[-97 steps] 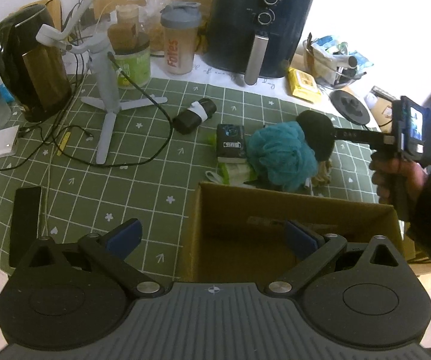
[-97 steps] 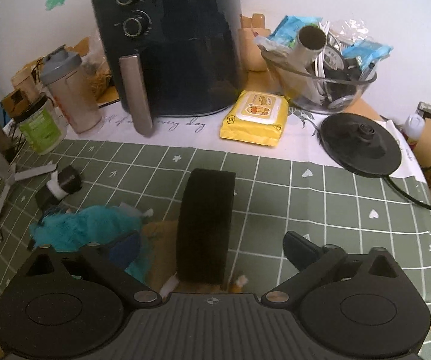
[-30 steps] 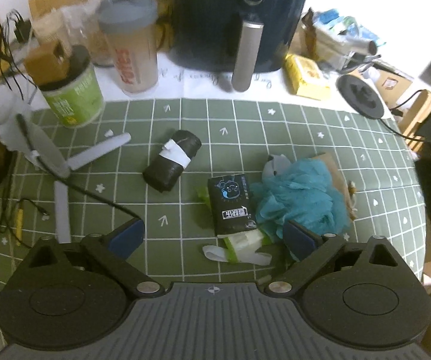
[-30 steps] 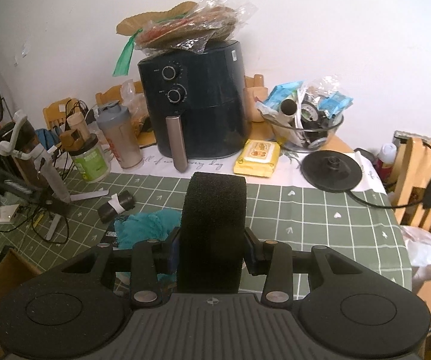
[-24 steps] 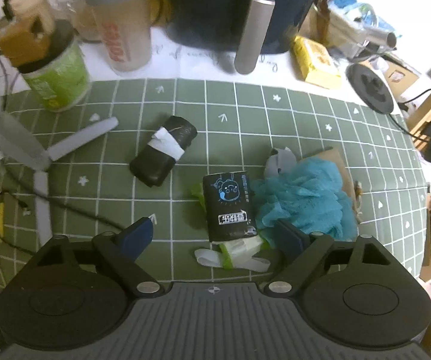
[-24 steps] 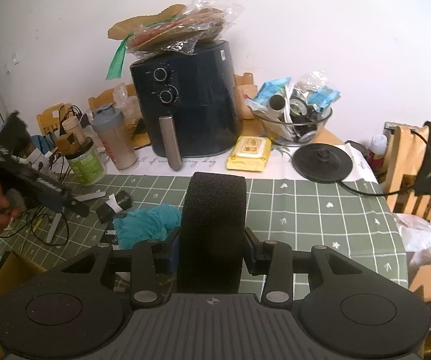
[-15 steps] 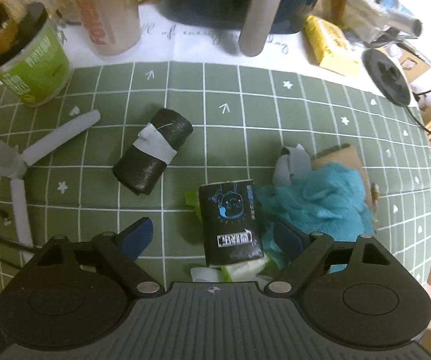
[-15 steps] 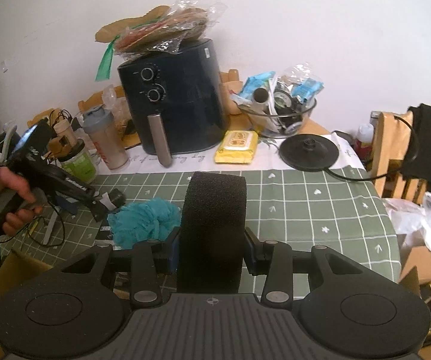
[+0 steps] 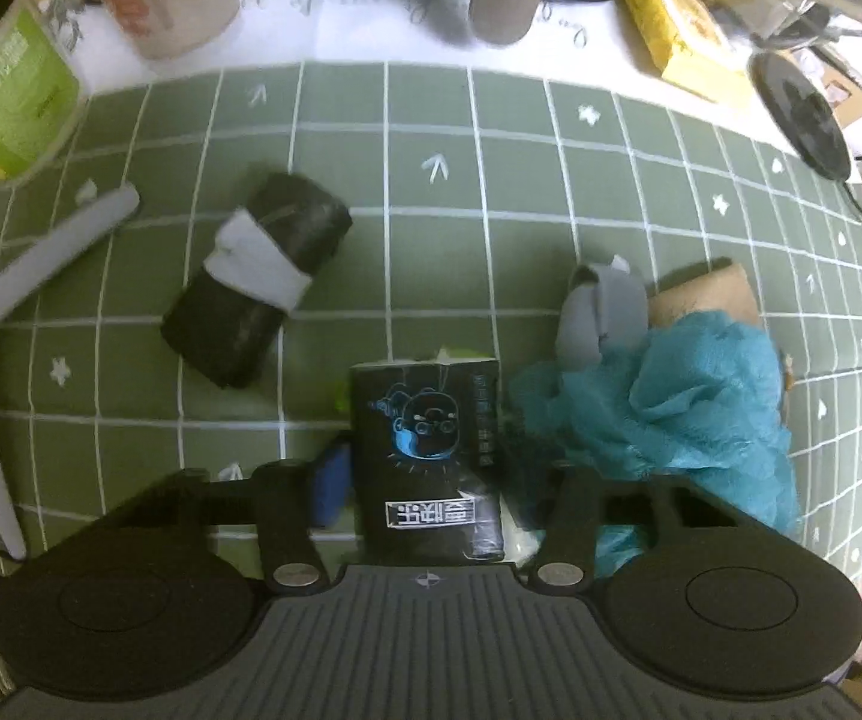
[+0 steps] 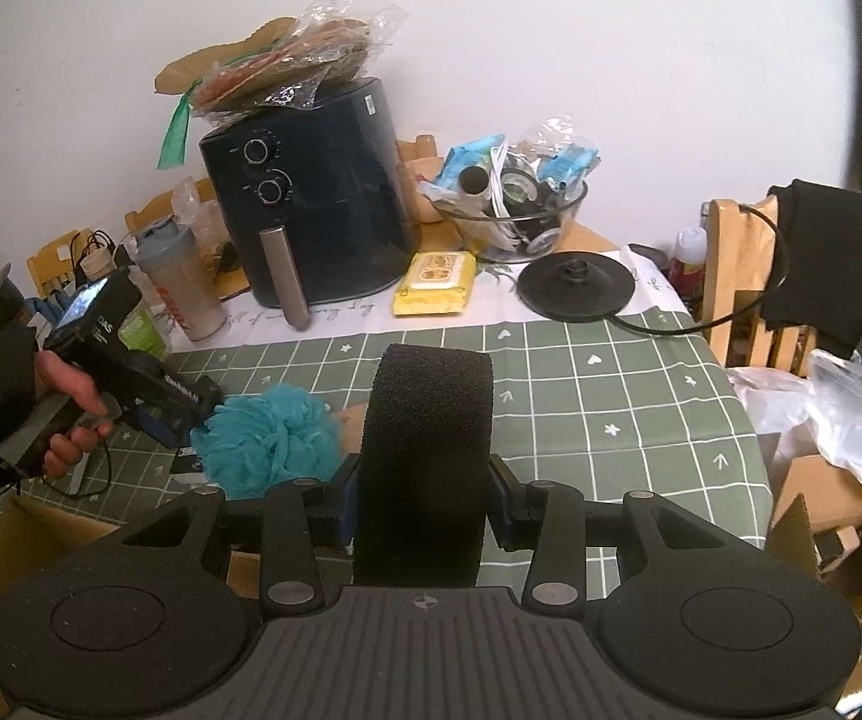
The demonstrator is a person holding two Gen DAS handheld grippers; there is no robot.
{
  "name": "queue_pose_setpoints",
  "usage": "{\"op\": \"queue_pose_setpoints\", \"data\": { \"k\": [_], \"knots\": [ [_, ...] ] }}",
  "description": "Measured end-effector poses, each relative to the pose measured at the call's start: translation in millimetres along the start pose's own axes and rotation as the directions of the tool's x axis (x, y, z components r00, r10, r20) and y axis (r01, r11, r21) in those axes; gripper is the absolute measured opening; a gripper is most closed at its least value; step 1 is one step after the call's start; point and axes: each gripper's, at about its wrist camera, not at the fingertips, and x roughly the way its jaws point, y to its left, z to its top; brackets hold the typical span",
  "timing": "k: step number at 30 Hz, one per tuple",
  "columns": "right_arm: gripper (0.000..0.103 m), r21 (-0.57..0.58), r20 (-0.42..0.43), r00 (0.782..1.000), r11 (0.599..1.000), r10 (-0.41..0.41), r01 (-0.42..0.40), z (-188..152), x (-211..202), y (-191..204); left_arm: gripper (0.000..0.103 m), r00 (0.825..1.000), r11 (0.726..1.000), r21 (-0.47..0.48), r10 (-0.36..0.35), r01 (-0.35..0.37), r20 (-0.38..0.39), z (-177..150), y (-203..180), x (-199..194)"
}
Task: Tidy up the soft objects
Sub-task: 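Grasp the black tissue pack with the left gripper while the right holds the foam block, then lower the tissue pack and foam block into the box and open both grippers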
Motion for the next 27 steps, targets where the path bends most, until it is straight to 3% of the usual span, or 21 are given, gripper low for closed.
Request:
{"op": "queue_pose_setpoints", "data": {
  "k": [9,27],
  "knots": [
    [0.044,-0.005,0.006,1.0,1.0,0.0,0.0,1.2,-3.8,2.4,0.048,0.994,0.998,0.055,0.02,-0.026,0.103,-10.4,-10.8,-31.8],
    [0.044,-0.057,0.013,0.998,0.997,0.054,-0.053,6.9,-15.5,28.0,0.048,0.954,0.991,0.123,0.019,-0.058,0.298,-45.7,-30.7,-110.8]
  ]
}}
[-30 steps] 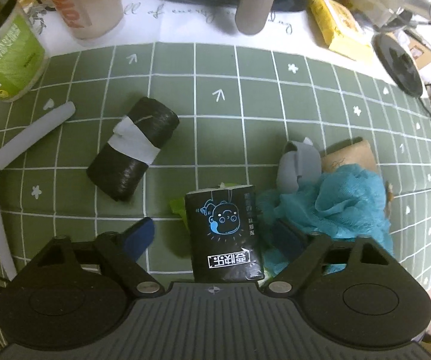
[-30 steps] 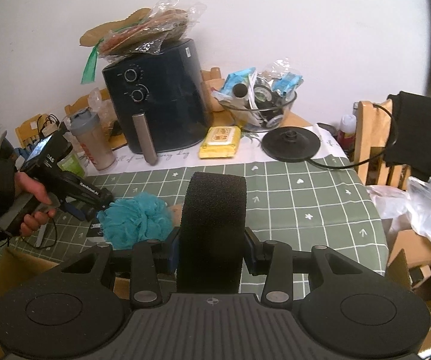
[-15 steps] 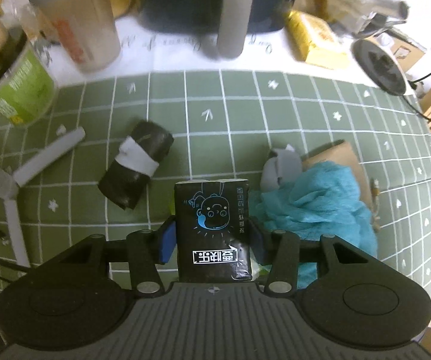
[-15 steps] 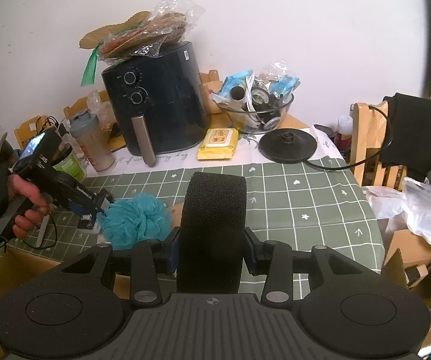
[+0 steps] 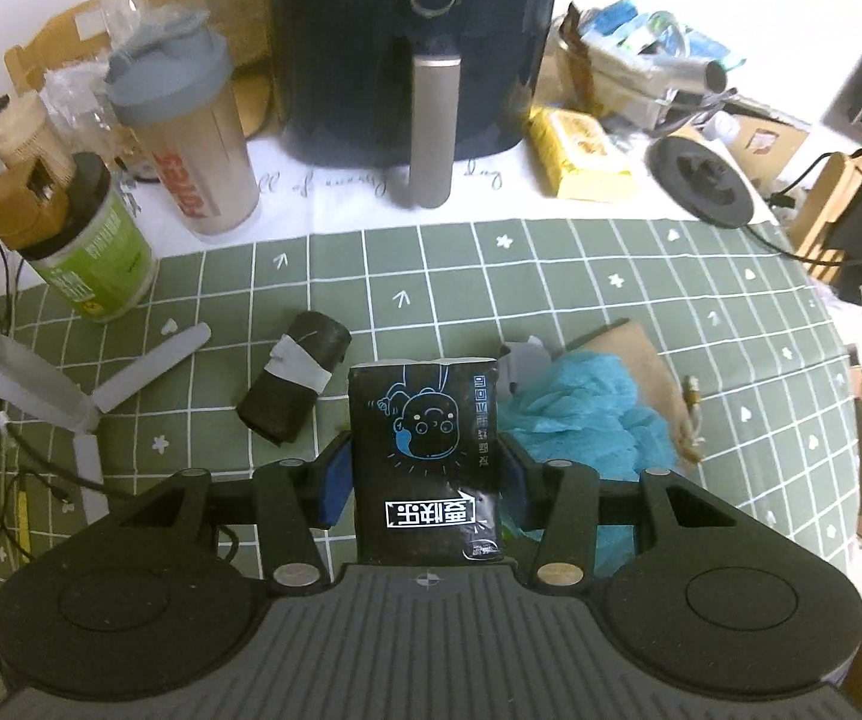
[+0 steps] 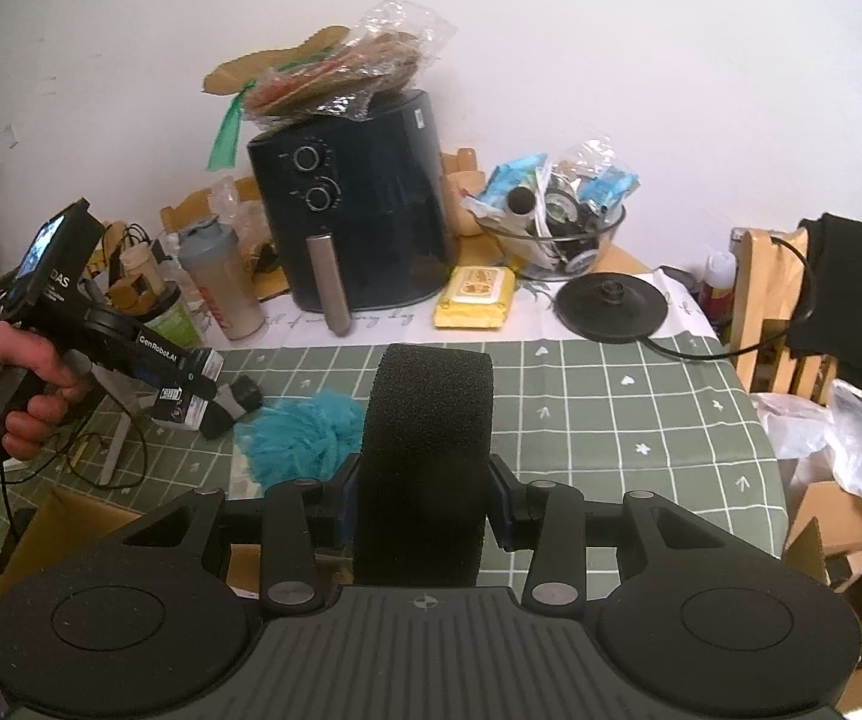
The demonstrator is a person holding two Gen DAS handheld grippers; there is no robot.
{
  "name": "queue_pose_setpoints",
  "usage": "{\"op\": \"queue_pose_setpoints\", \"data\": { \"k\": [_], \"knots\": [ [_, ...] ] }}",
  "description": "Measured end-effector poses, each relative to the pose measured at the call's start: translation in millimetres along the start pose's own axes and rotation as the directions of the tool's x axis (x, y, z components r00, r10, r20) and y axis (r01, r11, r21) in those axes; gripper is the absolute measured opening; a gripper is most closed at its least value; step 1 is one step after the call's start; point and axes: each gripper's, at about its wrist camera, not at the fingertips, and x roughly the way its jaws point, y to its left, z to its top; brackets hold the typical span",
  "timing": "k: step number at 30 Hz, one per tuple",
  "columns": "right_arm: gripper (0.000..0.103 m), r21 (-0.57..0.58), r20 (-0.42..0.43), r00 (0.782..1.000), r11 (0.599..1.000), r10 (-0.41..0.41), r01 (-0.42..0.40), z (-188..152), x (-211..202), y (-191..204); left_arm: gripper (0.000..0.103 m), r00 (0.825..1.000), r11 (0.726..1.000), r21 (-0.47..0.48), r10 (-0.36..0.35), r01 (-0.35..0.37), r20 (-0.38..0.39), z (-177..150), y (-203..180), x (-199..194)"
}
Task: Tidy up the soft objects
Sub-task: 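Lower the tissue pack and foam block into the box and open both grippers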
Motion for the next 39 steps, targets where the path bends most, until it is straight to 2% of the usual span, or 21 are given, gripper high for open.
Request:
{"op": "queue_pose_setpoints", "data": {
  "k": [8,19,28,39],
  "knots": [
    [0.044,-0.021,0.004,0.999,0.999,0.034,-0.034,-1.9,-9.5,14.3,0.048,0.999,1.0,0.005,-0.015,0.015,0.032,-12.3,-7.6,-36.5],
    [0.044,-0.043,-0.004,0.997,0.996,0.081,-0.081,-8.6,-20.8,33.9,0.048,0.996,0.996,-0.031,-0.088,0.087,-0.004,-43.8,-16.7,-75.0],
    [0.044,-0.055,-0.034,0.992,0.991,0.121,-0.123,-24.0,-28.9,50.7,0.048,0.989,0.989,-0.064,-0.136,0.132,-0.055,-81.3,-19.3,-81.9],
    [0.044,-0.051,-0.092,0.987,0.989,0.132,-0.137,-53.0,-36.4,67.1,0.048,0.984,0.986,-0.081,-0.151,0.143,-0.098,-121.4,-21.5,-79.7]
  ]
}}
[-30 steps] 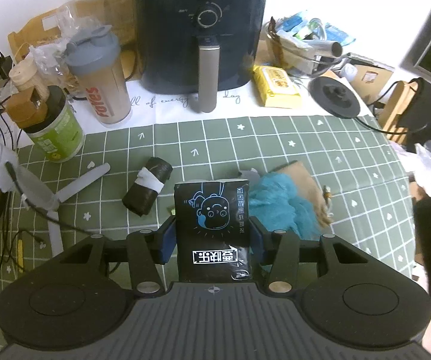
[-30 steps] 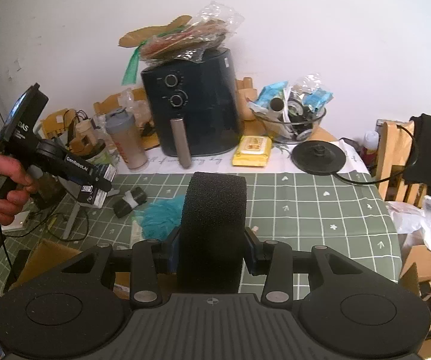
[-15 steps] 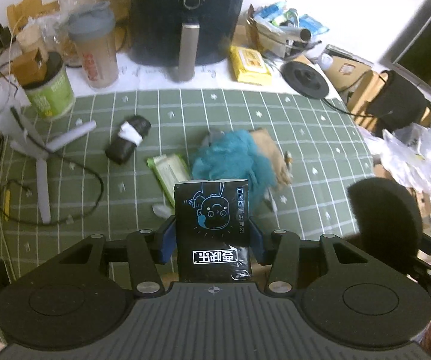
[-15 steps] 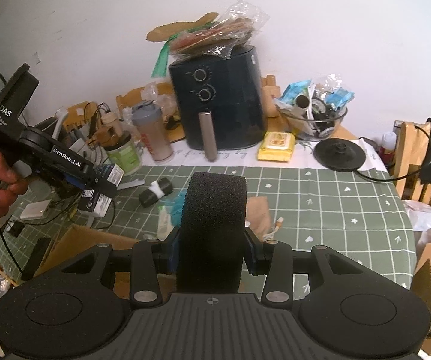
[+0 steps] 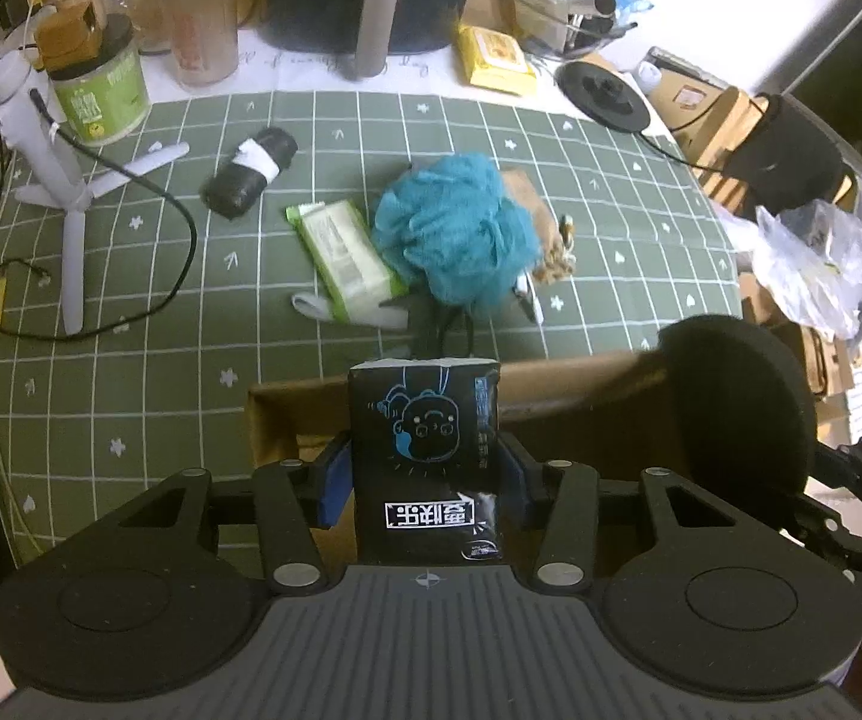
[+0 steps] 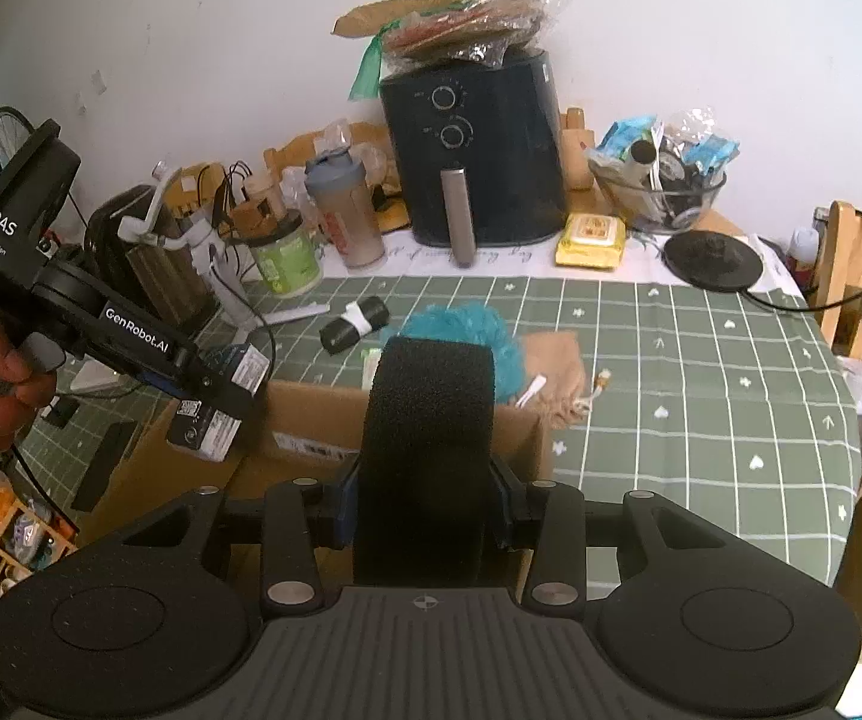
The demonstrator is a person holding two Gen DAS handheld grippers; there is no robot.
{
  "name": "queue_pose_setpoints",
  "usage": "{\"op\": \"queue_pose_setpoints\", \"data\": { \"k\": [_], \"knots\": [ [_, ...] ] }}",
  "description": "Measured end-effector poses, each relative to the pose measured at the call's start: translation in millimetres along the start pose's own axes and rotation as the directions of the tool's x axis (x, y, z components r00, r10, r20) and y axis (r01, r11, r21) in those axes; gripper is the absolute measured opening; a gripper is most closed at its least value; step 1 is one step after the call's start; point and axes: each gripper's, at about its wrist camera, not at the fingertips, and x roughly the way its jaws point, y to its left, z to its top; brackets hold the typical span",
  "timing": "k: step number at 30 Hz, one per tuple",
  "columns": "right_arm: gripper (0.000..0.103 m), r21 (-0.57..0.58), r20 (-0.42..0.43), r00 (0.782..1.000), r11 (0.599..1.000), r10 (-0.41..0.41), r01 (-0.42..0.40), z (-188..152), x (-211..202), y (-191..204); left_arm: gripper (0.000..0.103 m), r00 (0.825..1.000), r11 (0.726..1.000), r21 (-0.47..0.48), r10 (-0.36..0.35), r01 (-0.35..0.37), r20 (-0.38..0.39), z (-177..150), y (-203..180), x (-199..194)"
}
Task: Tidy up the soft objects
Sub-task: 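Lower the tissue pack and foam block into the box and open both grippers, then reach the right gripper to the blue mesh loofah and grasp it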
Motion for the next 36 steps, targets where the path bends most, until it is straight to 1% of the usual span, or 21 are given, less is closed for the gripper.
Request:
{"op": "queue_pose_setpoints", "data": {
  "k": [8,11,13,15,16,17,19,20,24,29,36],
  "knots": [
    [0.044,-0.008,-0.036,0.999,1.0,-0.008,0.007,-14.8,0.1,10.2,0.048,1.0,1.0,0.001,-0.013,0.013,-0.026,-17.3,-3.1,5.3],
    [0.045,-0.008,-0.055,0.998,1.0,-0.016,0.015,-20.3,4.6,13.5,0.049,0.999,1.0,0.009,-0.005,0.005,-0.034,-21.9,-4.7,8.2],
    [0.045,-0.016,-0.09,0.996,1.0,-0.017,0.015,-23.5,9.9,17.2,0.049,0.999,1.0,0.014,0.011,-0.01,-0.035,-24.6,-7.3,9.1],
    [0.047,-0.044,-0.118,0.992,0.998,-0.041,0.036,-25.1,15.4,22.8,0.052,0.999,0.999,0.027,0.027,-0.026,-0.031,-26.8,-10.1,8.9],
    [0.061,-0.059,-0.118,0.991,0.997,-0.059,0.053,-26.6,16.9,26.3,0.065,0.999,0.999,0.03,0.032,-0.032,-0.028,-27.7,-11.2,8.3],
    [0.078,-0.076,-0.116,0.99,0.995,-0.077,0.069,-27.1,17.8,29.4,0.075,0.999,0.999,0.033,0.041,-0.04,-0.02,-29.1,-12.6,6.4],
    [0.091,-0.091,-0.103,0.992,0.994,-0.077,0.068,-27.6,17.3,33.8,0.077,0.999,0.998,0.035,0.053,-0.053,-0.005,-30.4,-14.6,2.4],
    [0.095,-0.091,-0.098,0.993,0.994,-0.072,0.063,-27.2,16.6,35.3,0.077,0.998,0.998,0.038,0.058,-0.058,-0.003,-31.1,-16.0,0.6],
    [0.103,-0.091,-0.077,0.994,0.993,-0.083,0.076,-23.5,12.8,38.8,0.077,0.995,0.994,0.046,0.097,-0.097,0.004,-33.1,-21.2,-5.3],
    [0.103,-0.08,-0.054,0.994,0.993,-0.094,0.09,-15.3,9.1,39.4,0.077,0.992,0.991,0.045,0.124,-0.125,0.021,-33.7,-22.9,-12.5],
    [0.103,-0.054,-0.055,0.992,0.992,-0.114,0.111,-9.3,9.3,33.8,0.077,0.99,0.989,0.041,0.138,-0.139,0.041,-32.4,-24.0,-21.0]
  ]
}}
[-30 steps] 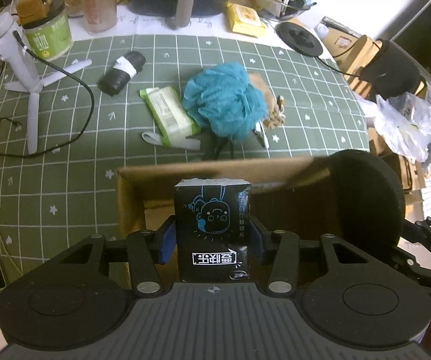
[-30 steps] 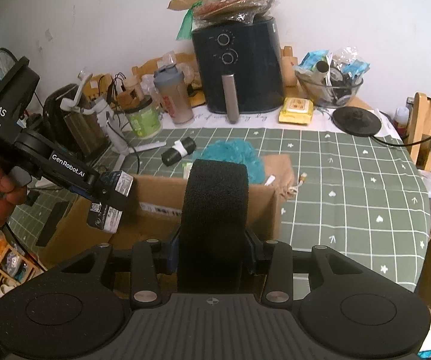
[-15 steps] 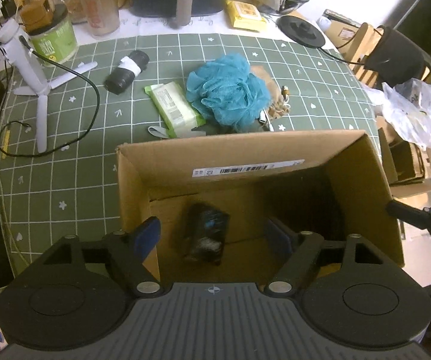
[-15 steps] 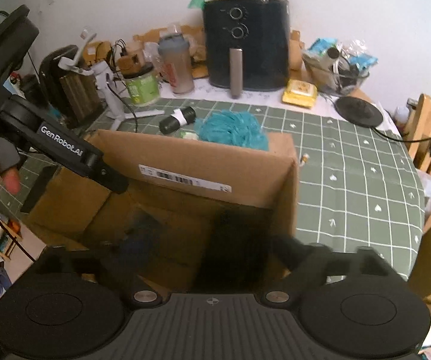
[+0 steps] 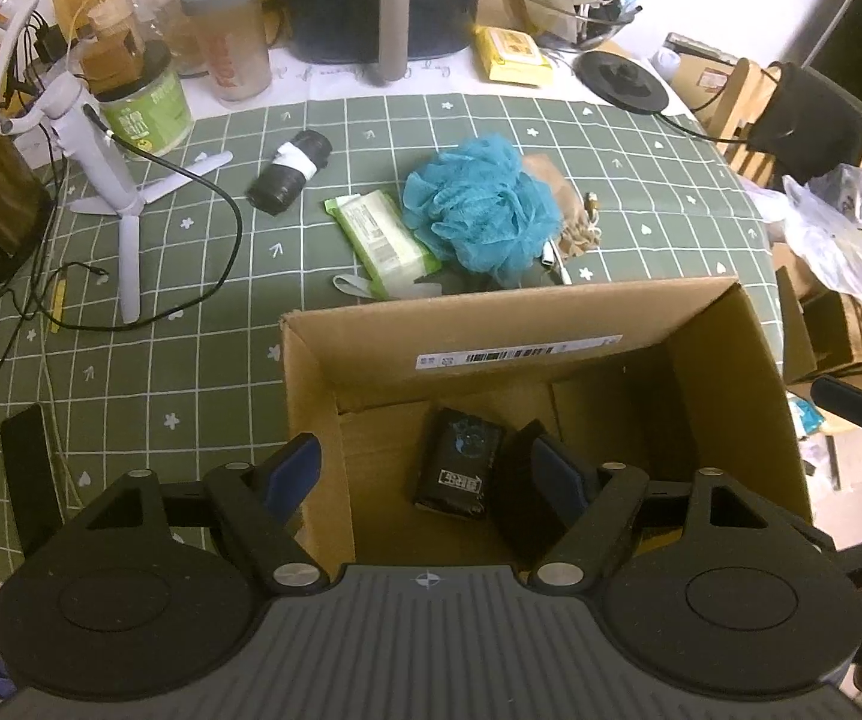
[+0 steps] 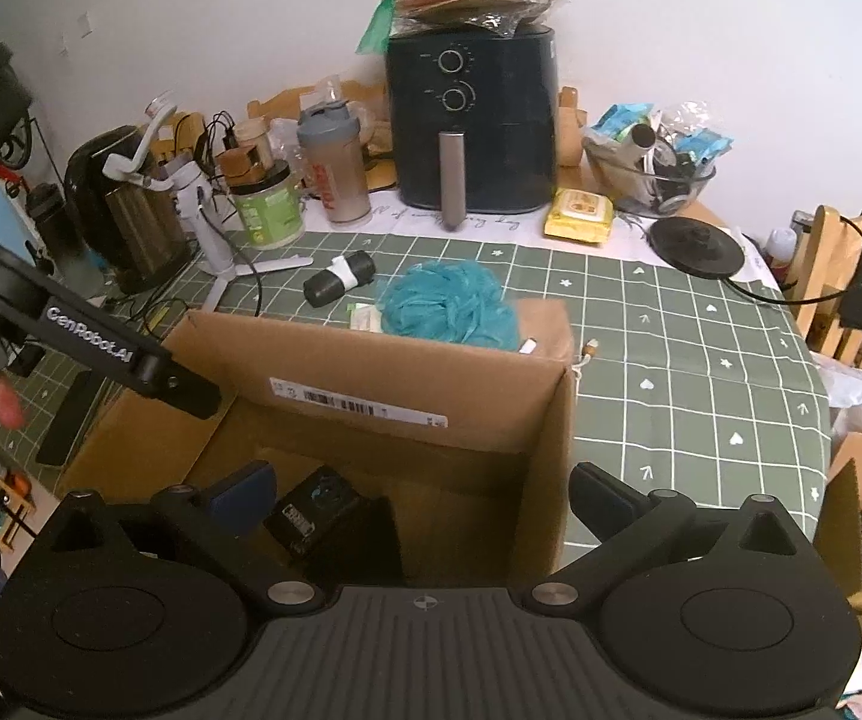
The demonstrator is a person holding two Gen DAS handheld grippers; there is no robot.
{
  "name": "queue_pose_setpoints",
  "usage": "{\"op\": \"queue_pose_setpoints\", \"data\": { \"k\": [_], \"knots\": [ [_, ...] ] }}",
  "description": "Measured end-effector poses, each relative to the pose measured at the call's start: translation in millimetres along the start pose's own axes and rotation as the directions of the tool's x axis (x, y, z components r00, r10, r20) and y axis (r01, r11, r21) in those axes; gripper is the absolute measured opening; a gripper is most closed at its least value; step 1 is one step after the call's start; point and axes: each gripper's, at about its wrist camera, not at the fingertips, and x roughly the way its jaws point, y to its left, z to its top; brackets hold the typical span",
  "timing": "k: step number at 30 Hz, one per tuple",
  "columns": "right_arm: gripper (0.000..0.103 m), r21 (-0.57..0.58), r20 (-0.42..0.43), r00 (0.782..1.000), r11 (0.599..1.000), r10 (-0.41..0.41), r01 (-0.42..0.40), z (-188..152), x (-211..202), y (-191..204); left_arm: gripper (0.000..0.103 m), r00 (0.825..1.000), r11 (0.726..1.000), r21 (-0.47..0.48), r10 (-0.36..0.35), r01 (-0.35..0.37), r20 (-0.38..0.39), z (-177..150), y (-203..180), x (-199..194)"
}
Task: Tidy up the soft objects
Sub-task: 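Reach the right gripper to the blue mesh loofah and grasp it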
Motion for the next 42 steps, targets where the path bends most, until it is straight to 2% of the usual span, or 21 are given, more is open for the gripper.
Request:
{"op": "queue_pose_setpoints", "data": {
  "k": [22,34,42],
  "knots": [
    [0.103,0.037,-0.02,1.0,0.999,-0.009,0.01,15.2,8.5,-18.3,0.077,0.999,0.999,-0.03,0.013,-0.012,0.038,10.5,12.0,-2.8],
    [0.103,0.051,-0.073,0.997,0.998,-0.032,0.035,28.8,19.2,-46.6,0.077,0.996,0.997,-0.073,-0.027,0.033,0.081,10.6,24.4,-1.5],
    [0.103,0.119,-0.086,0.996,0.993,-0.019,0.029,36.9,26.7,-79.2,0.077,0.993,0.993,-0.103,-0.041,0.052,0.113,13.7,26.7,-1.3]
  ]
}}
